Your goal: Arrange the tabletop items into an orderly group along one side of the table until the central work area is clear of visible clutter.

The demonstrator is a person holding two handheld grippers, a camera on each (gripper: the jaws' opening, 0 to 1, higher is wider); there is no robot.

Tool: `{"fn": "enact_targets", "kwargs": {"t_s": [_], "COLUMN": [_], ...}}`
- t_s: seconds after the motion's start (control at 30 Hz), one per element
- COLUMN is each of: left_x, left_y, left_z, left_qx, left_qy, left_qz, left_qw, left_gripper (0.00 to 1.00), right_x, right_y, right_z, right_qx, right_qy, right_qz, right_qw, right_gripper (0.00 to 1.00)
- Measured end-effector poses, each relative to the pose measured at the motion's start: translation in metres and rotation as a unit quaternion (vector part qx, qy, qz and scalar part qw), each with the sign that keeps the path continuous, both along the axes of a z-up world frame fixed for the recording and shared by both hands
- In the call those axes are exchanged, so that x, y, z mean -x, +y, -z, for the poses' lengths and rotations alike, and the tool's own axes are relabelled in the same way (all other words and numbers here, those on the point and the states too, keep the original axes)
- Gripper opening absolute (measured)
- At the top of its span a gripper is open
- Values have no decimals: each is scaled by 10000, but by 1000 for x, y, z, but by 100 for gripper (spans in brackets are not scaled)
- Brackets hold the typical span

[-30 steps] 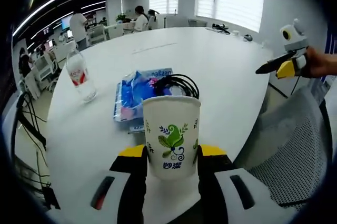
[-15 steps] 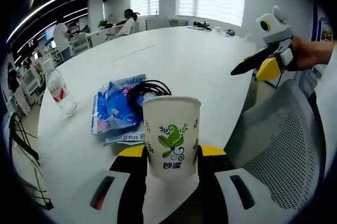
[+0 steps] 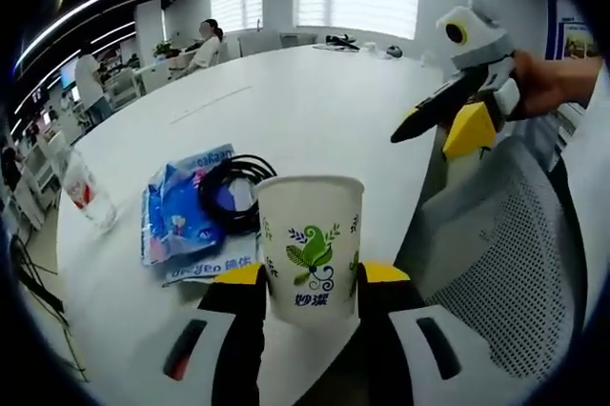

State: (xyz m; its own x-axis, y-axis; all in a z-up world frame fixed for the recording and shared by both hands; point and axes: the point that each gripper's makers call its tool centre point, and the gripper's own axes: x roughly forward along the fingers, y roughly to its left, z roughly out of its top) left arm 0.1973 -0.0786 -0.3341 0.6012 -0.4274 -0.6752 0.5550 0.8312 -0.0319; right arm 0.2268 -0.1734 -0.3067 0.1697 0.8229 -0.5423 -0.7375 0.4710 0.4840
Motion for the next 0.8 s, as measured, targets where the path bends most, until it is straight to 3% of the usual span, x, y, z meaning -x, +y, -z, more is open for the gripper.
{"fn": "enact_targets", "kwargs": {"t_s": [0.4, 0.8], "left_x": [-4, -11], "left_y": [-35, -49], "left_z": [4, -2], "left_qx": [-183, -330], "left_qy": [-13, -174], "left_qz": [704, 1059], "left_qw": [9973, 9937], "left_gripper": [37, 37], "right_x": [5, 7], "right_y": [16, 23], "right_z": [-6, -4], "right_qx": [-53, -155], "right_qy": [8, 101], "right_qz": [-228, -304], "right_qw": [9997, 9994], "right_gripper": [62, 59]}}
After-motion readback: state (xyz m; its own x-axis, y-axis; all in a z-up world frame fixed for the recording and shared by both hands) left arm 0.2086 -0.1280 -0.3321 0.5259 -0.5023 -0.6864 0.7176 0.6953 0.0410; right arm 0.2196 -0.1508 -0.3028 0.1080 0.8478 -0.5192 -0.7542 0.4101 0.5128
